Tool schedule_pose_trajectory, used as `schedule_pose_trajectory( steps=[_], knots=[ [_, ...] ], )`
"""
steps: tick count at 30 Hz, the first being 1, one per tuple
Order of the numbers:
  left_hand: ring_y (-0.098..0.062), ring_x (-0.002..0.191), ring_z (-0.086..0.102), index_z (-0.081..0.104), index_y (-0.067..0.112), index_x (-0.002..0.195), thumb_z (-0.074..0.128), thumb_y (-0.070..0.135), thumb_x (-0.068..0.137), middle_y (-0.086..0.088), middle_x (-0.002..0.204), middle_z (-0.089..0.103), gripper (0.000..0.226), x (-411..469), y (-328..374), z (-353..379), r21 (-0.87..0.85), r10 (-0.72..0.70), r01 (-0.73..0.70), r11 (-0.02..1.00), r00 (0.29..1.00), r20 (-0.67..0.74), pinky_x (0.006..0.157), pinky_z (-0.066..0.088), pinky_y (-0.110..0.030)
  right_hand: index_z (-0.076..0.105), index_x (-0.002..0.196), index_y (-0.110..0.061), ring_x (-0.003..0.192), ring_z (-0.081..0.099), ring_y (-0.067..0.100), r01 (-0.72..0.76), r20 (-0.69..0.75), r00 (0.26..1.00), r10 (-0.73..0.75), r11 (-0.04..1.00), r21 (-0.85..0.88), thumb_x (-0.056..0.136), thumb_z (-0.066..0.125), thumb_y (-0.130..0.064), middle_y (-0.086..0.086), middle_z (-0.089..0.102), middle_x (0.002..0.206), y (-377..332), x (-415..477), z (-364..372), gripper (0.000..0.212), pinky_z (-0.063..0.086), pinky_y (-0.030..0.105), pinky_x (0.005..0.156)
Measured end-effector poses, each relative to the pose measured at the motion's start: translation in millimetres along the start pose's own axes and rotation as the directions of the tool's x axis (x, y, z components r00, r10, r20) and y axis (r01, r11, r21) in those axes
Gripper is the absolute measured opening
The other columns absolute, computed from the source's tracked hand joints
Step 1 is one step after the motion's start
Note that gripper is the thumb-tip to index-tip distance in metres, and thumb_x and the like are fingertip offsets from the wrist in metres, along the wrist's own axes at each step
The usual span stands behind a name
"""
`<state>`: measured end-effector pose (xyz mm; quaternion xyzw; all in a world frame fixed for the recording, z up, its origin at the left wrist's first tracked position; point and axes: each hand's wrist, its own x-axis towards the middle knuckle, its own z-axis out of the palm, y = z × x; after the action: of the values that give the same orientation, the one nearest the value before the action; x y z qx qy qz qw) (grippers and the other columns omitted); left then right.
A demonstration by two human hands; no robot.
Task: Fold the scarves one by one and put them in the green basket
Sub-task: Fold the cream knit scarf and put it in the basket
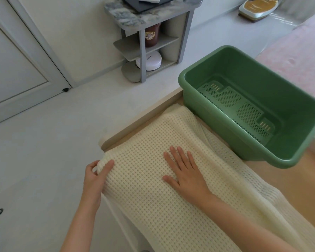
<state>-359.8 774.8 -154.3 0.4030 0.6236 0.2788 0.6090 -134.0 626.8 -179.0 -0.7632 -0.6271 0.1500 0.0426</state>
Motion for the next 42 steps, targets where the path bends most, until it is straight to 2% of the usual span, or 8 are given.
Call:
schedule_pose_trajectory(
  steps=[3,7,13,22,27,33,38,42],
  knots=[
    [-0.013,0.093,0.061,0.048,0.022,0.121,0.066,0.022,0.087,0.002,0.105,0.061,0.038,-9.7,0.5,-8.3,-0.01,-0.052,0.053,0.999,0.99,0.132,0.074,0.048,-0.03,-0.001,0.153,-0.024,0.147,-0.011,0.017,-0.017,0.006,1.0,0.017,1.0,0.017,0.098,0.017,-0.061,-0.001,-0.009,0.161,4.7,-15.5,0.9,0.069,-0.006,0.041,0.117],
    [-0.014,0.106,0.063,0.062,0.023,0.121,0.04,0.04,0.1,0.001,0.114,0.069,0.035,-14.2,2.2,-18.9,-0.073,-0.117,0.147,0.987,0.944,0.307,0.089,0.048,-0.036,-0.009,0.151,-0.027,0.143,-0.023,0.012,-0.045,0.053,0.998,0.044,0.999,0.025,0.094,0.009,-0.065,-0.003,-0.019,0.158,8.5,-16.9,-6.3,0.071,-0.014,0.037,0.116],
    [-0.015,0.08,0.053,0.063,0.011,0.097,0.048,0.026,0.098,-0.004,0.09,0.063,0.021,-9.5,8.9,-26.7,0.062,-0.035,0.016,0.998,0.943,0.33,0.068,0.042,-0.029,-0.014,0.149,-0.029,0.141,-0.028,0.011,-0.029,0.037,0.999,0.025,0.991,0.13,0.093,0.01,-0.06,-0.007,-0.027,0.155,-24.5,-1.3,-20.1,0.069,-0.018,0.038,0.116],
    [-0.016,0.091,0.057,0.056,0.023,0.102,0.053,0.037,0.094,0.003,0.096,0.061,0.017,-4.8,2.9,-34.7,0.223,0.122,-0.171,0.96,0.969,0.215,0.083,0.048,-0.039,-0.021,0.147,-0.031,0.137,-0.037,0.02,-0.028,0.2,0.979,0.023,0.999,0.022,0.081,0.008,-0.074,-0.007,-0.036,0.15,-51.2,17.0,-11.2,0.083,-0.023,0.052,0.11],
    [-0.002,0.1,0.055,0.048,0.03,0.121,0.079,0.032,0.074,0.014,0.112,0.057,0.056,-7.8,-10.4,-39.0,0.387,0.001,-0.118,0.915,0.957,0.29,0.075,0.044,-0.019,0.012,0.152,-0.022,0.147,-0.006,0.018,0.071,0.011,0.997,-0.076,0.963,0.258,0.097,0.038,-0.043,-0.003,-0.003,0.16,-65.6,36.3,-20.5,0.064,-0.006,0.044,0.119],
    [-0.016,0.086,0.063,0.057,0.019,0.106,0.084,0.018,0.072,0.0,0.095,0.068,0.043,-7.4,-15.7,-40.9,0.308,0.096,-0.134,0.942,0.986,0.134,0.067,0.046,-0.023,0.054,0.132,-0.014,0.128,0.039,0.022,0.331,-0.051,0.943,-0.33,0.9,0.283,0.091,0.06,-0.016,0.004,0.052,0.135,-104.6,87.7,-34.3,0.042,0.02,0.031,0.11],
    [-0.017,0.083,0.066,0.056,0.019,0.112,0.073,0.019,0.083,-0.005,0.095,0.072,0.034,-11.4,-21.7,-42.3,0.061,-0.021,0.017,0.998,0.997,0.068,0.072,0.05,-0.029,0.059,0.123,-0.014,0.119,0.039,0.019,0.377,0.07,0.916,-0.394,0.908,0.183,0.09,0.061,-0.022,0.001,0.055,0.122,-116.3,108.5,-27.1,0.034,0.023,0.029,0.104],
    [-0.014,0.079,0.066,0.063,0.016,0.107,0.056,0.022,0.095,-0.004,0.098,0.069,0.015,-16.9,-35.6,-41.3,-0.228,-0.142,0.153,0.961,0.988,0.064,0.073,0.051,-0.031,0.062,0.097,-0.012,0.1,0.045,0.019,0.356,-0.016,0.926,-0.378,0.855,0.378,0.088,0.063,-0.019,0.003,0.062,0.096,-122.3,105.7,-29.3,0.011,0.034,0.032,0.093]
  ],
)
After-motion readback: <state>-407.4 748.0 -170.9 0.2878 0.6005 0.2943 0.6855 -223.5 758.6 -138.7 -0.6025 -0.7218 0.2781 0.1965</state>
